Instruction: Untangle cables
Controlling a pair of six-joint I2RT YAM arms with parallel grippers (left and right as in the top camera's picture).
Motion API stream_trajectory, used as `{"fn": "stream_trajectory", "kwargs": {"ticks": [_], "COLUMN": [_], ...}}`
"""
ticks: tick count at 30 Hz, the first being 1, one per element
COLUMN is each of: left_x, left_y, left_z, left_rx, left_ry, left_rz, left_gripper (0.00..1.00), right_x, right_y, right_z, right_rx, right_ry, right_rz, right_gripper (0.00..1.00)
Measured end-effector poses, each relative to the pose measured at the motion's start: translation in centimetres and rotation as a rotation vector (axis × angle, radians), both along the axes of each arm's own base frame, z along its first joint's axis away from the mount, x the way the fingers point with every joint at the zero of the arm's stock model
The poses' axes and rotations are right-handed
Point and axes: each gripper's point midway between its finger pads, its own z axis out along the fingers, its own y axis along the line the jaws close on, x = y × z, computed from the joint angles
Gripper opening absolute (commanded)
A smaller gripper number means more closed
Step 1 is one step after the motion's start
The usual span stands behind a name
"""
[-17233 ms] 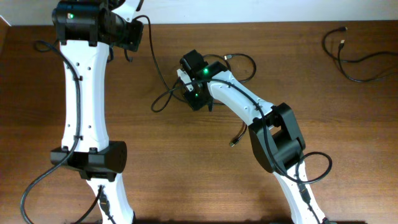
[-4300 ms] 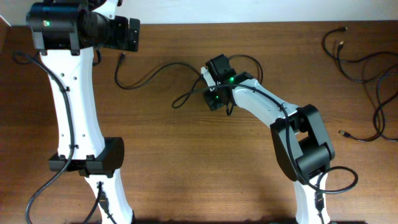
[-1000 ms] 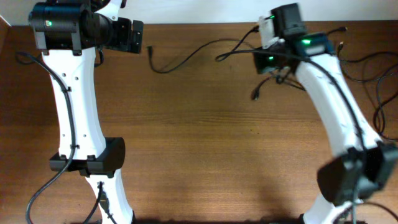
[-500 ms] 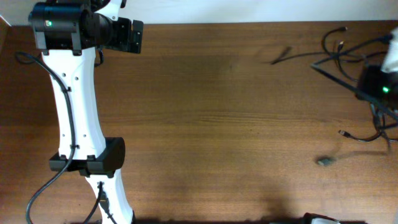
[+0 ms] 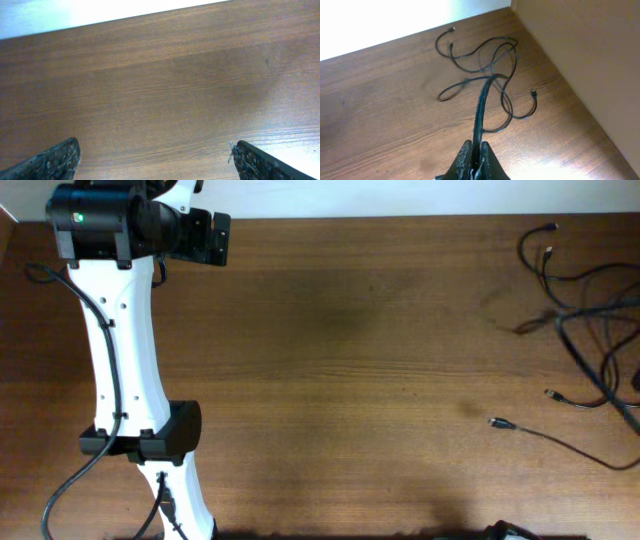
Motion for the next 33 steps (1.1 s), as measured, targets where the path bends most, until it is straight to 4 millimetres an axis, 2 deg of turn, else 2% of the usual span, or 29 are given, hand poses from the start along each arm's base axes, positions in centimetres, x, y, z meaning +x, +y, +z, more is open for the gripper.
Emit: {"fn": "stream_trajectory", "kwargs": {"ticks": [7,11,14,18,23,26,28,33], "left_x": [0.0,0.0,0.0,0.0,0.0,0.1,0.4,1.3], "left_y": [0.0,-0.1,-0.1,-0.1,-0.1,-0.1,-0.1,-0.2], "left_z": [0.0,0.0,0.0,0.0,0.0,-0.3,-0.8,-2.5], "left_rx": [0.0,-0.005,-0.006,-0.006,-0.006,-0.004,-0.001,0.003], "left_ry": [0.0,0.0,0.0,0.0,0.001,0.007,0.019,0.057], "left_rz": [0.0,-0.004,-0.004,-0.004,-0.005,-0.006,-0.01,-0.013], "left_gripper": [0.99,0.99,0.99,0.99,0.99,0.99,1.0,1.0], "right_x": [-0.6,-2.6,-3.9,-3.7,0.5,2.0,2.1,1.0], "right_y": [0.8,1.7,1.5,-0.3,-3.4,-5.1,-6.5,-8.5], "right_z": [-0.3,1.2,2.0,1.5,-0.7,-2.1,-2.7,-2.8], "right_rx": [0.025,-0.008,-0.038,-0.045,-0.013,0.025,0.045,0.061], "right_ry": [0.009,-0.055,-0.079,-0.048,0.027,0.054,0.059,0.049], "right_rz": [0.022,0.02,-0.016,-0.122,-0.198,-0.257,-0.313,-0.389], "right_gripper": [0.04,0.04,0.04,0.04,0.04,0.04,0.04,0.04]}}
